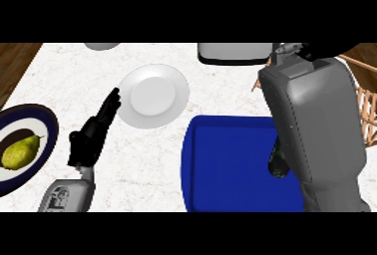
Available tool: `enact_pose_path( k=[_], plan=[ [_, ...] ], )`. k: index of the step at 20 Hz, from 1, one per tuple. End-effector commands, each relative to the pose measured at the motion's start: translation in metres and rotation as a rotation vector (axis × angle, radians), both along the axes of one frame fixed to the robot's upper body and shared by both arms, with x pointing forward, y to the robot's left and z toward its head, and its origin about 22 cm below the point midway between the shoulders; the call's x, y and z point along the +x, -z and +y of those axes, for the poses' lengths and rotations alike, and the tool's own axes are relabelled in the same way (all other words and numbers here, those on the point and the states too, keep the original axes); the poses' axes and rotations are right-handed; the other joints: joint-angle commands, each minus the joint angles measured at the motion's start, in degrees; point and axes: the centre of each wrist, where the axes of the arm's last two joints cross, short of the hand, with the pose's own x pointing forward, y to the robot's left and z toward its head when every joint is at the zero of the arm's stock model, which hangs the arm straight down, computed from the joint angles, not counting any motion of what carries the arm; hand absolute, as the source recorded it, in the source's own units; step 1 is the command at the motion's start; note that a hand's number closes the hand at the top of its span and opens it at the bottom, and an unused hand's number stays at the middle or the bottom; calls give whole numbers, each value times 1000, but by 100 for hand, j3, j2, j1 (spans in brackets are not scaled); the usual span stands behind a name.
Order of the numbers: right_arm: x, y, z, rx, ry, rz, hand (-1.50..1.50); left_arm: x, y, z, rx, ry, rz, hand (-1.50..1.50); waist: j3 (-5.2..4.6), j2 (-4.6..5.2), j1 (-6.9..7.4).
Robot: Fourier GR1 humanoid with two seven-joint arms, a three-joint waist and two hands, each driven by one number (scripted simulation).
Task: Pick the squash from the tray and place it in the tiered shelf
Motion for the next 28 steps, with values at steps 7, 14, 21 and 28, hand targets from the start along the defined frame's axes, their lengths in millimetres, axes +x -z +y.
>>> enact_pose_path(
  k=[7, 14, 21, 28],
  plan=[
    [15, -12, -47, -6, 185, 67, 150, -2, 10, -4, -4, 6, -6, 0, 1, 22, 29],
    [29, 9, -80, -67, 229, 108, 150, -7, 2, -12, -6, 4, -21, 0, 3, 22, 43],
    [54, 15, -117, -193, 192, 120, 150, -11, 8, -11, -2, 12, -16, 0, 3, 34, 71],
    [48, 23, -137, -28, 104, -181, 150, -3, 2, -12, -6, 7, -12, 0, 9, 45, 75]
  ],
)
